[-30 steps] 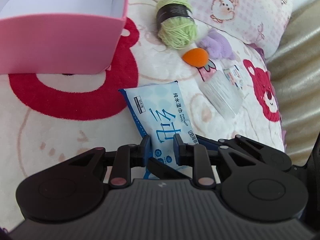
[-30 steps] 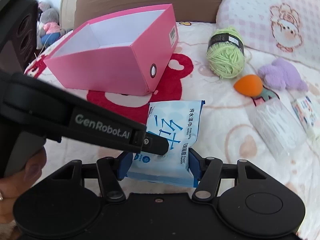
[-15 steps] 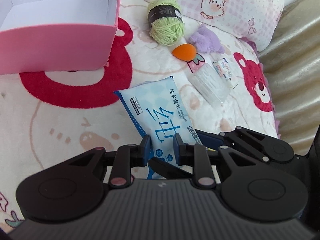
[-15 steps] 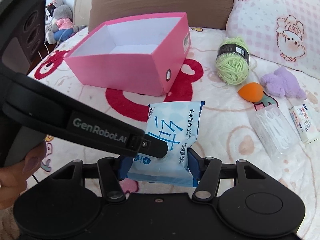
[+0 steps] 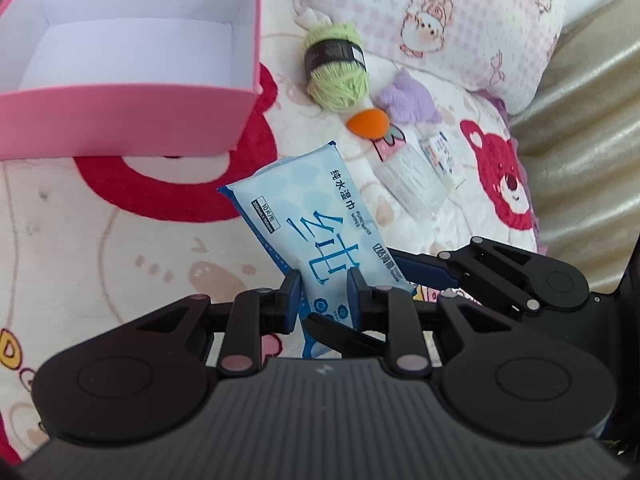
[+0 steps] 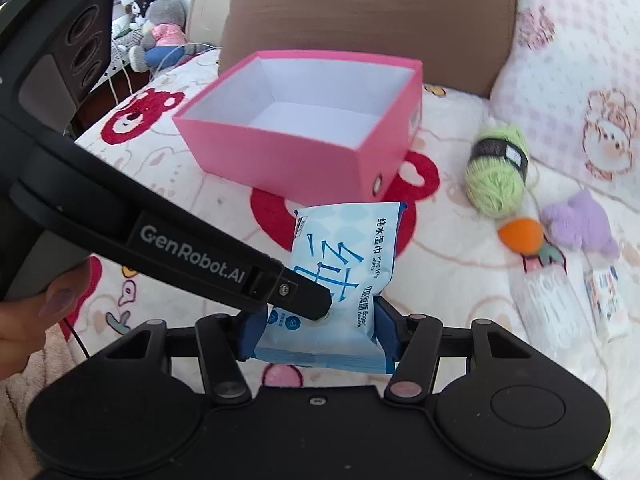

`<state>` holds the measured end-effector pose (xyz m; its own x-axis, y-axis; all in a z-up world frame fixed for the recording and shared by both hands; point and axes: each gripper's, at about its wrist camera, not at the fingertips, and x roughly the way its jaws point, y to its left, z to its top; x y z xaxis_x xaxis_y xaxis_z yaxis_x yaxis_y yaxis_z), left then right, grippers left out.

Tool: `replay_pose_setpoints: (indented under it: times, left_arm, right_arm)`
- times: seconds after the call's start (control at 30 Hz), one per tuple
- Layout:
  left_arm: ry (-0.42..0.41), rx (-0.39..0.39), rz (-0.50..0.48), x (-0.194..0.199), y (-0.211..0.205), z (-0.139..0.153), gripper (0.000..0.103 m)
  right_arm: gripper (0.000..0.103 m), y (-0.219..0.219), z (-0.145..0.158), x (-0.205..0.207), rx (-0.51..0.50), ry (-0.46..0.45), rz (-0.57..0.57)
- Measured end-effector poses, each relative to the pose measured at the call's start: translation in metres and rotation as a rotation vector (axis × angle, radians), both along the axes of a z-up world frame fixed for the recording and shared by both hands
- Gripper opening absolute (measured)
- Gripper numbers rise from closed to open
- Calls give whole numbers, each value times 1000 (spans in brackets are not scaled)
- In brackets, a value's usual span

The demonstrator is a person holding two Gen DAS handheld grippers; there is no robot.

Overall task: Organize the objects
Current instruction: 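Lift the wet-wipes pack with the left gripper and carry it over the pink box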

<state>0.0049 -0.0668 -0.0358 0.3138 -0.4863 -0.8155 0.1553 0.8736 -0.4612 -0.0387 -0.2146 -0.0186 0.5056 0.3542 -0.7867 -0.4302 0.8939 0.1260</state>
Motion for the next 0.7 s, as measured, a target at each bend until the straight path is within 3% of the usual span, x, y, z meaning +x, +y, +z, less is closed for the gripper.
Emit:
replay_pose_setpoints:
  times: [0.3, 0.7]
  left_arm:
    - [-35, -11, 23, -11, 36, 35, 22]
    - [-99, -23, 88, -9, 86, 68, 22]
  right_arm:
    - [61, 24, 35, 7, 19, 6, 65]
    - [60, 72, 73, 26, -37, -44, 180]
